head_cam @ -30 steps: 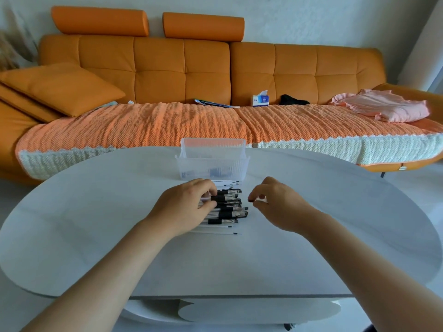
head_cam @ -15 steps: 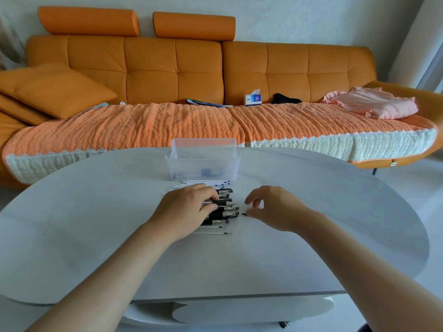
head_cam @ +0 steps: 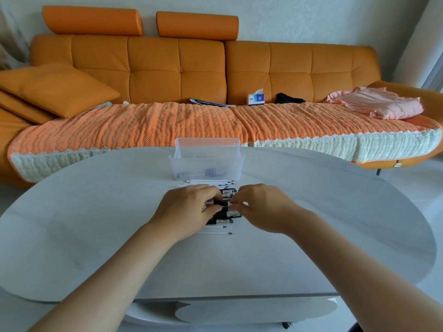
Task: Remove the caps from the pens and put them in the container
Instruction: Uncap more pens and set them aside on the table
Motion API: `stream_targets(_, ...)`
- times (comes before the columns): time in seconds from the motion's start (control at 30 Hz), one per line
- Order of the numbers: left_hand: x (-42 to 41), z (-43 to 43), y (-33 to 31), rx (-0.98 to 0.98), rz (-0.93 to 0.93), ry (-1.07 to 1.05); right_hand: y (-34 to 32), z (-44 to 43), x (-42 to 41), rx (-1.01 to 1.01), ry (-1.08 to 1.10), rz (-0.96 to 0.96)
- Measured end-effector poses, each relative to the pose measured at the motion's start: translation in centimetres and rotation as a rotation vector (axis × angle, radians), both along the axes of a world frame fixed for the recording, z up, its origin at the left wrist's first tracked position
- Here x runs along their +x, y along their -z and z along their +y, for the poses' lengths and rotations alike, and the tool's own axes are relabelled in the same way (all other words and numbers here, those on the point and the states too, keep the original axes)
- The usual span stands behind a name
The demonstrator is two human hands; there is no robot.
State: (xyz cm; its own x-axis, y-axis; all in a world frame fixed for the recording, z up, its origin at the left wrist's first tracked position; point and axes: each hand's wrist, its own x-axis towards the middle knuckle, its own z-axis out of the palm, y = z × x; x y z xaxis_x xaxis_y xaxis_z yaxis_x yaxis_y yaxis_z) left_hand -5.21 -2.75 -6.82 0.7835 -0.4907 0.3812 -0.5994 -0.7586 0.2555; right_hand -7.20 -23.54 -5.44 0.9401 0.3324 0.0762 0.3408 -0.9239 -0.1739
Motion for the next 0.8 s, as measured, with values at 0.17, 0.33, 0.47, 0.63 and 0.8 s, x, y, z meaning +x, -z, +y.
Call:
stream_targets(0.17,0.22,0.45,0.01,0.016,0.044,-0.017,0.1,0.74,0.06,0.003,0.018,-0.037)
stream_targets(0.33,0.26,0.58,0.11,0.039,0.047,-0.01,-0.02,0.98,0.22,0.072,0.043,-0.066)
stream_targets(0.47,0.3,0.74,-0.05,0.044,0.053,-0.018,-0.07,0.91,0.2,0.134,0.033,-0.046)
stream_targets(0.63,0.32,0.7,-0.01,0.065,0.101,-0.005,-0.04,0.87,0.31,0.182,0.051,-0.06)
stream_targets(0.8,0.33,0.65,0.17,0.087,0.142,-0.004,0.03,0.87,0.07,0.188,0.019,0.0)
